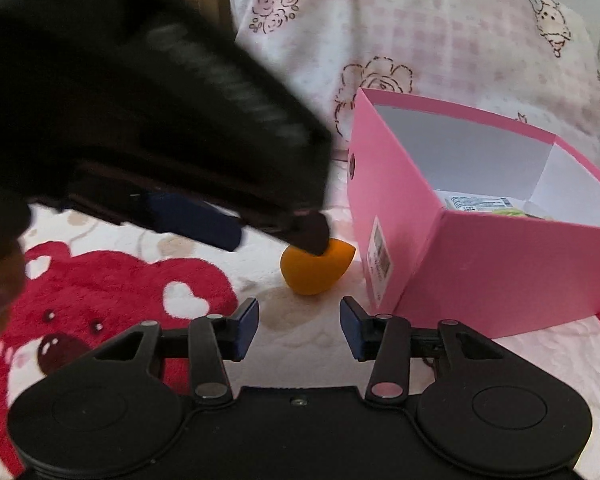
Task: Organize objects
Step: 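Move the open left tool toward the orange makeup sponge beside the box, then lower the left tool fingers around the orange sponge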
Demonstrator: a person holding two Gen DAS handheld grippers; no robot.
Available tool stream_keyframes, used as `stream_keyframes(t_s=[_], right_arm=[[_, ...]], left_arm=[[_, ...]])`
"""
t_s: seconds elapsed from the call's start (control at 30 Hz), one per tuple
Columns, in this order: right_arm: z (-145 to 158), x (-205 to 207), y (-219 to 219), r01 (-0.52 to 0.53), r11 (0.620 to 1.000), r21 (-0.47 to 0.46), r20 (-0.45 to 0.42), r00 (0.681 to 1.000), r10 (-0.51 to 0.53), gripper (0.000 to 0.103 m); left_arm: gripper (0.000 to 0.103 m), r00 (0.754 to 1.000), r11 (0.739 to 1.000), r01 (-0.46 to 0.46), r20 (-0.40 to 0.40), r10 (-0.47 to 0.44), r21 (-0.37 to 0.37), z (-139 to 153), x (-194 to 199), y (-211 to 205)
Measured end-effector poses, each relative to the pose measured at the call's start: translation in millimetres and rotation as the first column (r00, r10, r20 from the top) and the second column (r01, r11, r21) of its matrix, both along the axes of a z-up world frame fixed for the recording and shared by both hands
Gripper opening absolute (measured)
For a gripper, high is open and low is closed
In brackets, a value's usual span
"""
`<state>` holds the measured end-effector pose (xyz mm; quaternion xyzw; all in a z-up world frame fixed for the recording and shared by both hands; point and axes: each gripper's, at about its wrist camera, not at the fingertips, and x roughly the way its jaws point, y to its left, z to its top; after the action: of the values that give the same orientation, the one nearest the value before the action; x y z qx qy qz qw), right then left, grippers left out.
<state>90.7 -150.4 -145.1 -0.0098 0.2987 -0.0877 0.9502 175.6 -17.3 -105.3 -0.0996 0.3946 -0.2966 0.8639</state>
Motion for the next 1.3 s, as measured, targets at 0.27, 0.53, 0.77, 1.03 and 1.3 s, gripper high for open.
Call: stream_keyframes(t_s=[0.27,0.53,0.77,1.03,1.3], right_arm=[[-10.1,16.5,5.6,0.034,0.999,-0.027,-0.002,0.999,-0.034,0.050],[-11.4,35.6,3.0,0.048,0.999,0.010,-0.014,0.999,-0.048,0.050],[-19.7,42.2,-3.8,0.052,0.996,0.070,-0.038,0.998,-0.049,0.061],[-20.7,39.6,-7.1,0.012,0.999,0.039,-0.020,1.000,-0.011,0.066],[-20.3,33.2,-14.2,-0.096,0.995,0.040,-0.012,0.995,0.097,0.068]], left_arm=[[0.045,1.000,0.999,0.024,0.012,-0.024,0.032,-19.1,34.2,-2.1],[0.034,0.997,0.997,0.071,0.022,-0.071,0.017,-28.4,39.1,-2.1],[0.030,0.992,0.992,0.124,0.026,-0.123,-0.026,-35.8,38.3,-3.9],[0.029,0.991,0.990,0.130,-0.011,-0.130,-0.046,-37.5,34.4,0.7],[0.029,0.991,0.992,0.123,-0.045,-0.125,-0.030,-39.1,26.0,8.9]])
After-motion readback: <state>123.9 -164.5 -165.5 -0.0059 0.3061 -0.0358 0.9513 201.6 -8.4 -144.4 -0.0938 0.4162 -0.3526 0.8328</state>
